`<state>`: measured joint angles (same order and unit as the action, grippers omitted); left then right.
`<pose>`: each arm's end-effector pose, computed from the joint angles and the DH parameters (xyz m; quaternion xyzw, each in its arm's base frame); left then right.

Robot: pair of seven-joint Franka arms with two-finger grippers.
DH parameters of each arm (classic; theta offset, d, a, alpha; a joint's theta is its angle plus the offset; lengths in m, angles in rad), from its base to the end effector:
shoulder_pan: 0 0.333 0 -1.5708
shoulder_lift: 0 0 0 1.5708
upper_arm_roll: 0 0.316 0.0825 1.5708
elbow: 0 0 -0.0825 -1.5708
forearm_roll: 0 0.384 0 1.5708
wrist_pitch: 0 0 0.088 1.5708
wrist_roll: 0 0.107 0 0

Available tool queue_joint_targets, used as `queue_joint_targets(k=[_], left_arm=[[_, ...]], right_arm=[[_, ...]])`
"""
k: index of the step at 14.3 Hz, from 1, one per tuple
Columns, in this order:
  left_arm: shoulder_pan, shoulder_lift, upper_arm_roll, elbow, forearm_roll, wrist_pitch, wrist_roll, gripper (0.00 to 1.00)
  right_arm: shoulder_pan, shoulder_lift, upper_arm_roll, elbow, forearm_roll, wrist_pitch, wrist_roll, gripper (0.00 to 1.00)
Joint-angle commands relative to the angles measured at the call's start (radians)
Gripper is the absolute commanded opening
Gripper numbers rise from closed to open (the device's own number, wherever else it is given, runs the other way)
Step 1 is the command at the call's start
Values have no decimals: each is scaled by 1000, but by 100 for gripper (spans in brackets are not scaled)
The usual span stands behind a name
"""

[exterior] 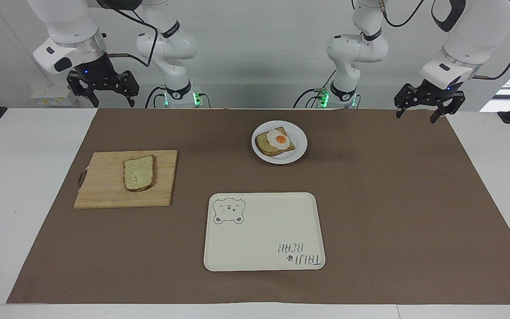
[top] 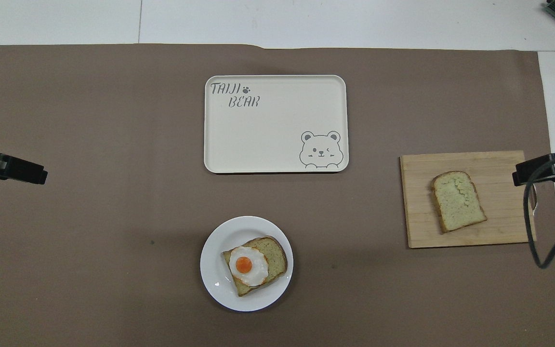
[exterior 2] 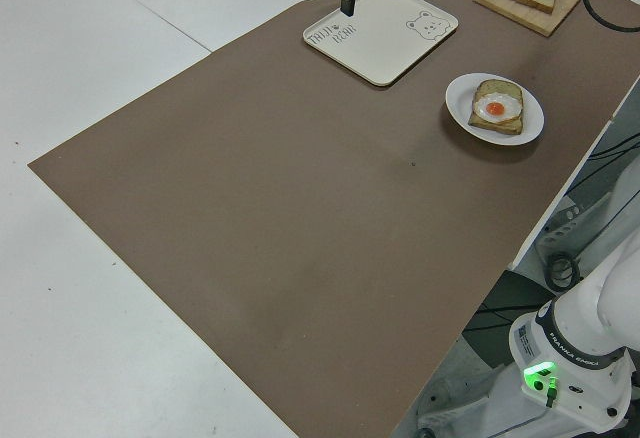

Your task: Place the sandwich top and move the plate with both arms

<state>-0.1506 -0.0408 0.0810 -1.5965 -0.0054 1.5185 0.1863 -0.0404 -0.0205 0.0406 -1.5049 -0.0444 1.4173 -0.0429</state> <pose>0.5350 -0.0369 0.6301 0.9916 -0.1277 -0.0184 0.0054 0.5321 -0.0049 0.6534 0.9990 0.0189 -0.0340 0.0217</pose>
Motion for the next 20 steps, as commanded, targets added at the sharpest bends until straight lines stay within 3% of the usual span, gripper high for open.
queue_joint_targets(k=[1,20], left_arm=[[2,21,11,74,-10,-78,-13,100],[8,7,9,84,-8,-84,-13,100]], right_arm=[[-3,-41,4,-58,64,31,21,100],[-19,-44,-13,-70,66,34,12,100]])
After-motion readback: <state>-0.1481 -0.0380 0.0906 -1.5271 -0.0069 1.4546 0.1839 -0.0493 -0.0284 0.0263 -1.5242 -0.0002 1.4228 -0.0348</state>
